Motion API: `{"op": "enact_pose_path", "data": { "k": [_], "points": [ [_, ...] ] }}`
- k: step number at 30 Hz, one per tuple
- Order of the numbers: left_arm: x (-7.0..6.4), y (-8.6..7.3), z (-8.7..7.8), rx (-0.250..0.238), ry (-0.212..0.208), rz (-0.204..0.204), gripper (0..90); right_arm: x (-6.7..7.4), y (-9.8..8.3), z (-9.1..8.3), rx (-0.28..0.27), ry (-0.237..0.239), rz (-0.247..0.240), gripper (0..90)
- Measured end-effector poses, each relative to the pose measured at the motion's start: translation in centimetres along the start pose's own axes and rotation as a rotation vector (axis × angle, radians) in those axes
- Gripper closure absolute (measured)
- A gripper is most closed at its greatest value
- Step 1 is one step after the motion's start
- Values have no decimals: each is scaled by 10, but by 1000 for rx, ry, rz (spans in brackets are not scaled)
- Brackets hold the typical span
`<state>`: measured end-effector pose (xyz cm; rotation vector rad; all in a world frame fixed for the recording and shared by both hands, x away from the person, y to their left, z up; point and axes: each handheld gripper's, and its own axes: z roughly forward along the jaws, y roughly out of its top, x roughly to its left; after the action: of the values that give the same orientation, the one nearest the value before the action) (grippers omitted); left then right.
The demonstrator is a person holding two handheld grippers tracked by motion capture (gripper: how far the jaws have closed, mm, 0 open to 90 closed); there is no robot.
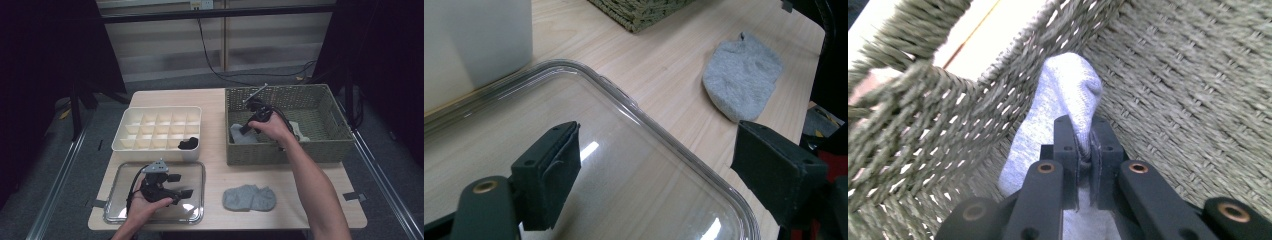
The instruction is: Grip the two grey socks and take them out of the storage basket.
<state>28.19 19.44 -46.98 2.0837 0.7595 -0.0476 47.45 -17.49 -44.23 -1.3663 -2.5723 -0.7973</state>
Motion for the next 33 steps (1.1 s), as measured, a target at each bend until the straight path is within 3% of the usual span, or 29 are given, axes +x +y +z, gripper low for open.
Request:
{"op": "enact_pose_path", "data": {
  "k": [14,33],
  "points": [
    [-1,0,-1,0,9,-4,188,0,-4,-25,-106,3,9,847],
    [-2,0,-1,-1,18,8,183,5,-15,-58,-287,50,25,847]
  ]
}}
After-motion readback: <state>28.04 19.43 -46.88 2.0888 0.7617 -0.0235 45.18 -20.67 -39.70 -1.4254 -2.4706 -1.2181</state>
